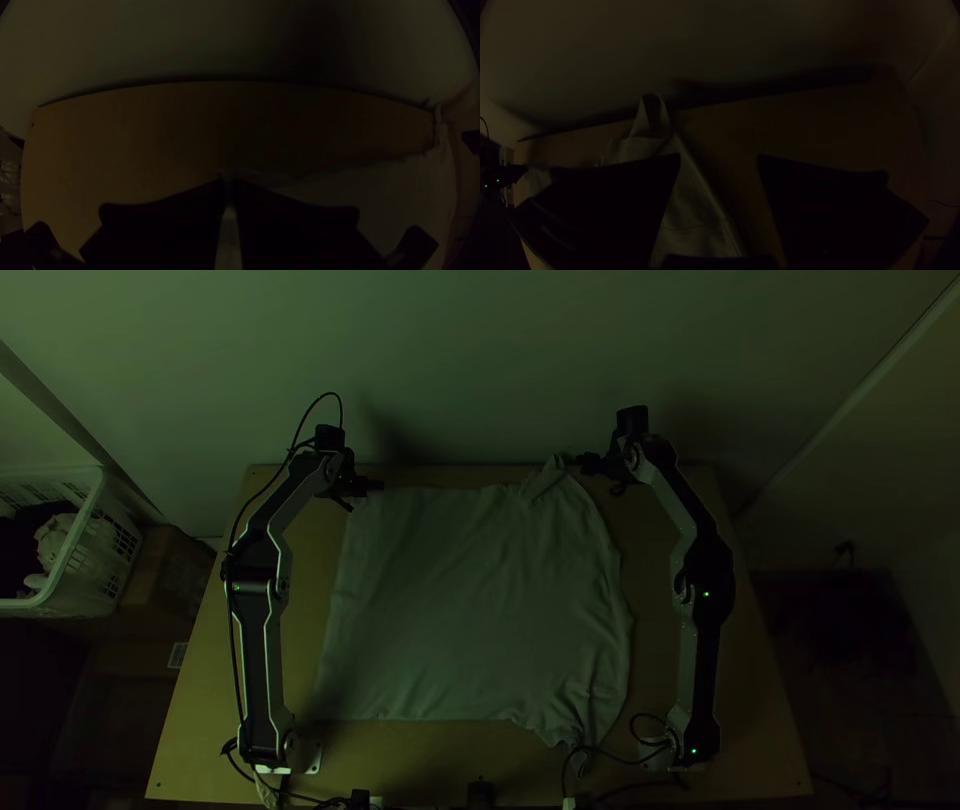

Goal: Fold the t-shirt

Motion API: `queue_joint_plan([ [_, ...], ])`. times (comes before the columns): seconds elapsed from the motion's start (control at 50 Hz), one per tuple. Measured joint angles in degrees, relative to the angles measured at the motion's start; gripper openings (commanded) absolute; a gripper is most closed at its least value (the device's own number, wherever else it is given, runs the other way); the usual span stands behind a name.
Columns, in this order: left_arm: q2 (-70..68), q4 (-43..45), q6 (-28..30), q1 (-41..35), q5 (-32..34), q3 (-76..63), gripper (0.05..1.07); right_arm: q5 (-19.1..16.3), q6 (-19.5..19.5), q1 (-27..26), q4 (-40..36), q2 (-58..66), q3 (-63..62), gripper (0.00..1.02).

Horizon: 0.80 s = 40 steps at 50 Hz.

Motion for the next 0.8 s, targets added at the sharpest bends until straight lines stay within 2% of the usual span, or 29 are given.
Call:
queue_joint_plan([
  [0.64, 0.0, -0.22, -0.42, 0.13, 0.02, 0.2, 0.08, 0.04, 0.0, 1.99, -1.55, 6.84, 2.56, 0.48],
  [0.7, 0.0, -0.22, -0.42, 0.13, 0.02, 0.2, 0.08, 0.11, -0.02, 2.21, -1.7, 7.02, 2.56, 0.38],
  [0.8, 0.0, -0.22, -0.42, 0.13, 0.02, 0.2, 0.08, 0.24, -0.17, 2.51, -1.9, 7.1, 2.67, 0.11],
])
